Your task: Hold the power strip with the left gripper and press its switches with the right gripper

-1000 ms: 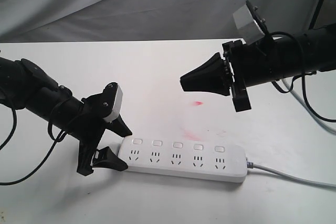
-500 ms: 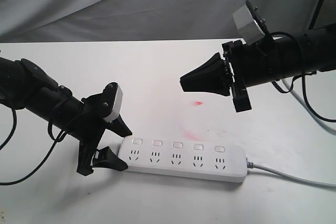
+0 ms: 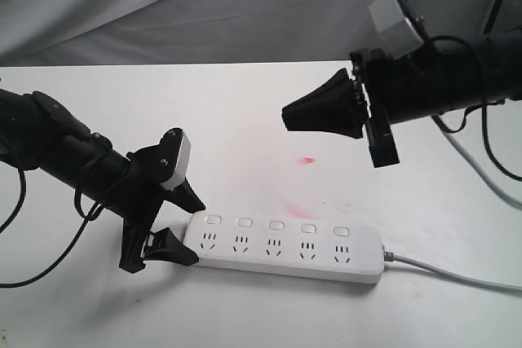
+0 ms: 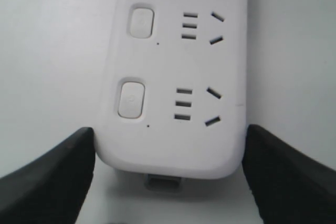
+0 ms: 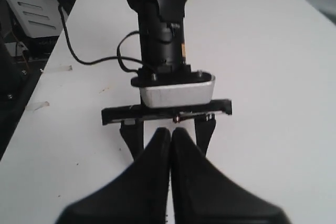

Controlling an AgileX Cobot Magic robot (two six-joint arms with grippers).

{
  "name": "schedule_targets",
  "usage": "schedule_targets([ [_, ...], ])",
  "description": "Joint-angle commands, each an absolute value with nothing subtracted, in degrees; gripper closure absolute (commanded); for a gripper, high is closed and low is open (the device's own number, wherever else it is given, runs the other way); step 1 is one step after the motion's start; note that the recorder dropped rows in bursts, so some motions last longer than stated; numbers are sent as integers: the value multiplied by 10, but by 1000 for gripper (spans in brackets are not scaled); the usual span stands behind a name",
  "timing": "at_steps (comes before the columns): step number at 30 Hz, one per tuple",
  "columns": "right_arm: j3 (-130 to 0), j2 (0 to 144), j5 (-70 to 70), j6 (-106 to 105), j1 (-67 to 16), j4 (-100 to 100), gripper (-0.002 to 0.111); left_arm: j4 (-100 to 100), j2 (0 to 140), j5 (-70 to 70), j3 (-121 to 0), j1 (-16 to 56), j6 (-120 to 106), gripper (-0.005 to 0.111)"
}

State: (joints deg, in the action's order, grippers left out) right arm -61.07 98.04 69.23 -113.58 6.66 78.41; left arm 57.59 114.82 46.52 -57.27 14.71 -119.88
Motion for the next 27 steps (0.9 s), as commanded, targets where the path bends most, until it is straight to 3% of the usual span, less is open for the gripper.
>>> schedule_targets([
  [1, -608, 881, 668, -1133, 68, 783, 108, 582, 1147, 463, -576, 150, -1199, 107],
  [16, -608, 486, 597, -1122, 68, 810, 108, 582, 1147, 463, -576, 150, -1199, 107],
  [19, -608, 408, 501, -965, 68, 688, 108, 582, 1147, 463, -576, 150, -1199, 107],
  [22, -608, 340, 413, -620, 68, 423, 108, 582, 1147, 463, -576, 150, -1199, 107],
  [27, -597, 255, 407, -279, 68, 124, 108, 582, 1147, 463, -576, 150, -1199, 107],
])
